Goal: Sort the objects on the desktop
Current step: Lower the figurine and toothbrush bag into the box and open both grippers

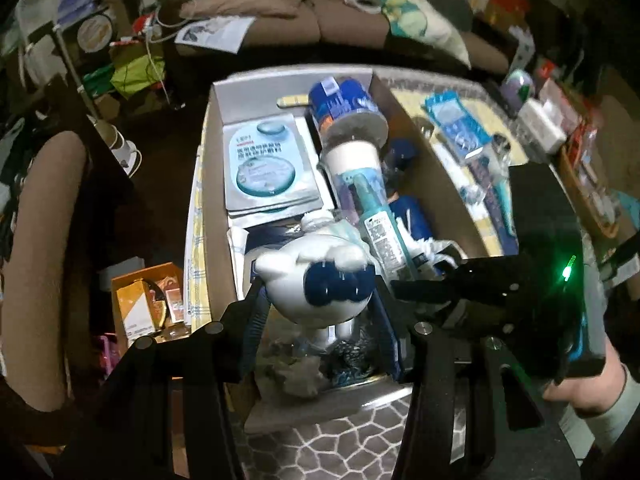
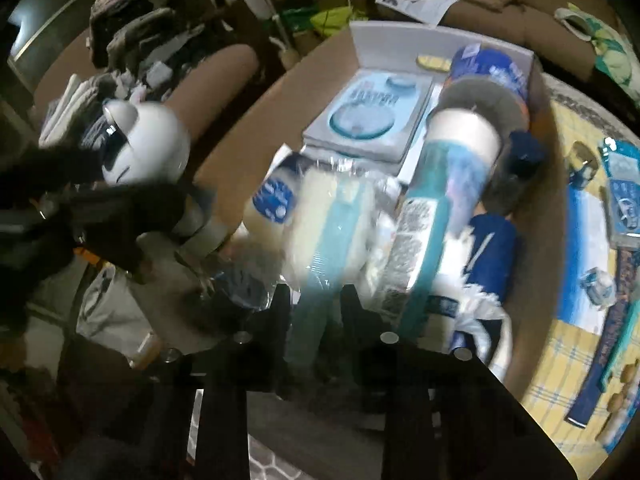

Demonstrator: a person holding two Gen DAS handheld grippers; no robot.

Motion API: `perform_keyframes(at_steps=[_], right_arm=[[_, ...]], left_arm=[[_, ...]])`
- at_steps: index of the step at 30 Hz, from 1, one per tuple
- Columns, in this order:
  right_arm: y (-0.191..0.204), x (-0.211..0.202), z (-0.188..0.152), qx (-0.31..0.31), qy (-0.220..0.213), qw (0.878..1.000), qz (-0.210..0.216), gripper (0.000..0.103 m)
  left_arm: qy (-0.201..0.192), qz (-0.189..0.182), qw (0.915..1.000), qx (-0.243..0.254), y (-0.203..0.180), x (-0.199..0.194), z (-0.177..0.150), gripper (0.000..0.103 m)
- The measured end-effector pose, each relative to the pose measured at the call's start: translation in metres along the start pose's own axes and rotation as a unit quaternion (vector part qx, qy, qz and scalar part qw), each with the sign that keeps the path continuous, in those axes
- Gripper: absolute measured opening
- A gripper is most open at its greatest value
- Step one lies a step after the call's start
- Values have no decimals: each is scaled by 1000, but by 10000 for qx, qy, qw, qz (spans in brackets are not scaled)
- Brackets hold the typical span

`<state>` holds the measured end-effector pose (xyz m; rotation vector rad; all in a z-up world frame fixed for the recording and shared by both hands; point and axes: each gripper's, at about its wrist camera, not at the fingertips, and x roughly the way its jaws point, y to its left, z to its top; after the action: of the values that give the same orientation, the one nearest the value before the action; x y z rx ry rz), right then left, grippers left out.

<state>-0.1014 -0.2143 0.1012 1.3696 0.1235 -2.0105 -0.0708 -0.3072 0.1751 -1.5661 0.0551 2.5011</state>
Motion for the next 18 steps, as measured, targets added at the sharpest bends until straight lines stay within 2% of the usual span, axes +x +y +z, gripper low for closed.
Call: perform_keyframes(at_steps=[5,11,15,18], right_arm=[[-13,-1,-4,141,-151,9994,273,29],[-27,-24,-11,357,-459,9960,672,32],[-20,-25,-12,147,-367,9971,647,32],[-12,-15,-14,-84,-225,9984,505,32]], left_arm=[[383,384,9969,561,-15,11,2,46],[804,519,9912,918,-24,28,1,46],[1242,568,9849,1068,-31,58,4,46],[1573,769,9775,1175,-32,83,4,46]])
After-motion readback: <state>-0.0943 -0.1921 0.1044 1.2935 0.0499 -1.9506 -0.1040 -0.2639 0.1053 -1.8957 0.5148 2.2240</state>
